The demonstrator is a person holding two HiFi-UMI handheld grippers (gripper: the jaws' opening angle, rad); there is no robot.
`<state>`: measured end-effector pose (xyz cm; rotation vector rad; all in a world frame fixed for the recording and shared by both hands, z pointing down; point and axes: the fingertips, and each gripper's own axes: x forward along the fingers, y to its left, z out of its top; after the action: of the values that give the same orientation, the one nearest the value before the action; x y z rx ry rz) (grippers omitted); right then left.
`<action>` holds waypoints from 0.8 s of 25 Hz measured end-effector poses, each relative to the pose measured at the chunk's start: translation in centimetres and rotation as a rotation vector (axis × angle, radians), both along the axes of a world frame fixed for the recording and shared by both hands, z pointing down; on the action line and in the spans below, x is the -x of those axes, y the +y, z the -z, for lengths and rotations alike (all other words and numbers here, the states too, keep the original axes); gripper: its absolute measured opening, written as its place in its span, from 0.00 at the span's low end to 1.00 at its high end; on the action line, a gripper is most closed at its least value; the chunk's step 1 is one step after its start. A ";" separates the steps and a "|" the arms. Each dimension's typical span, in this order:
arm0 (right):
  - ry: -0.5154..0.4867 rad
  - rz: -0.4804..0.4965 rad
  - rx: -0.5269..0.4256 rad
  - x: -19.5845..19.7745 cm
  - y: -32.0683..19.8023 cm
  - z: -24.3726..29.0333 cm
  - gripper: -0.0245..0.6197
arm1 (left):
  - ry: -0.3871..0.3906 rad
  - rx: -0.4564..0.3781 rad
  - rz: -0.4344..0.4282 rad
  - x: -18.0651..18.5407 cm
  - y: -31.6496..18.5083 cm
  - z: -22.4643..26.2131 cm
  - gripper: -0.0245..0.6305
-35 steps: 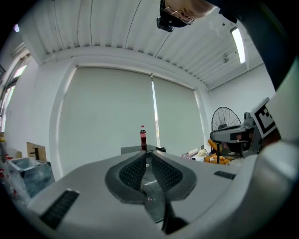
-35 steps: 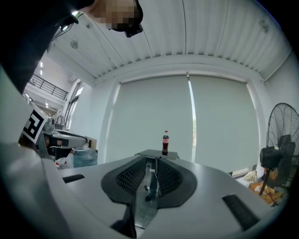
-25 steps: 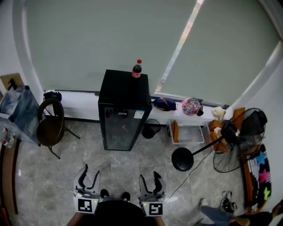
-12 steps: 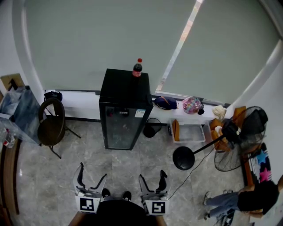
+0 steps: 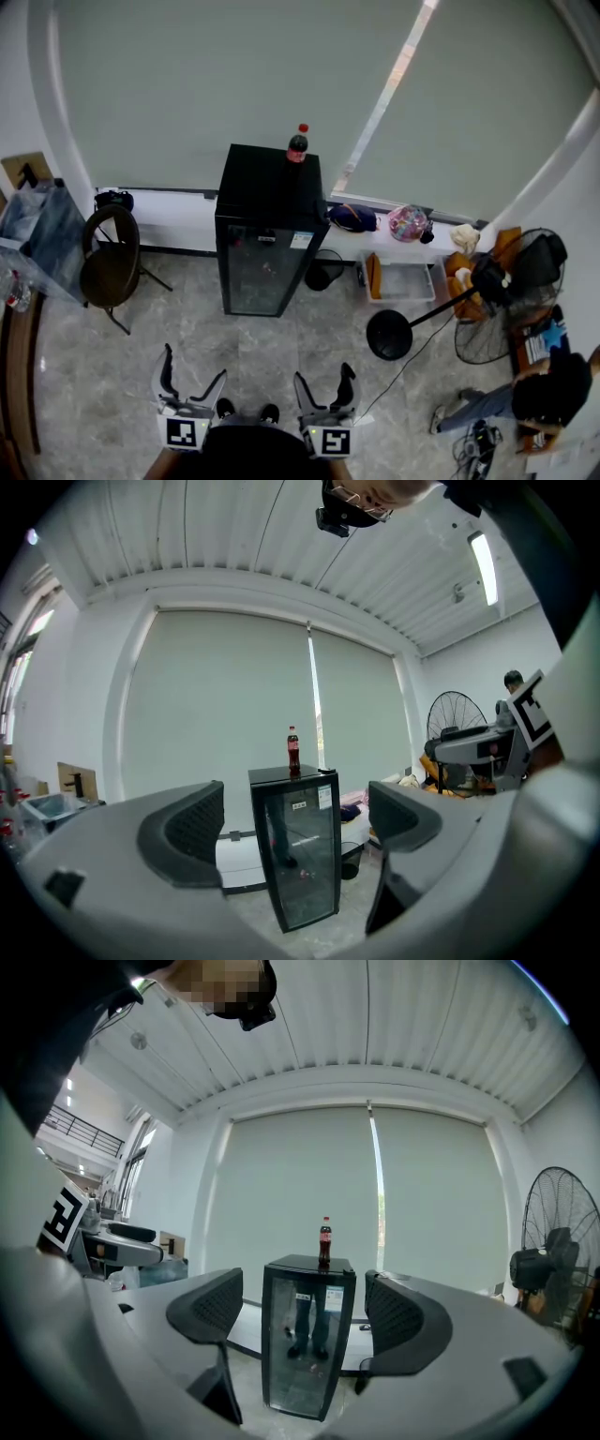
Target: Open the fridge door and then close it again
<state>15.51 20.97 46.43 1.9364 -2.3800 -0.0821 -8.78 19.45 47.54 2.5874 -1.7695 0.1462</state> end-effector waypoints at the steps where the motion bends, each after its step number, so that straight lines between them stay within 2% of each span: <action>1: 0.000 -0.003 -0.002 0.2 0.0 0.0 0.66 | 0.002 0.005 -0.002 0.2 -0.1 -0.1 0.75; 13: 0.007 -0.018 0.010 4.0 0.0 -0.5 0.67 | 0.013 0.007 -0.036 3.1 -1.0 -0.1 0.76; 20: 0.004 -0.038 0.019 4.6 -0.5 -0.6 0.67 | 0.036 0.034 -0.048 3.6 -1.7 -0.6 0.76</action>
<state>10.89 20.48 47.03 1.9703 -2.3317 -0.0608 -12.41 17.73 48.09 2.5927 -1.6795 0.1275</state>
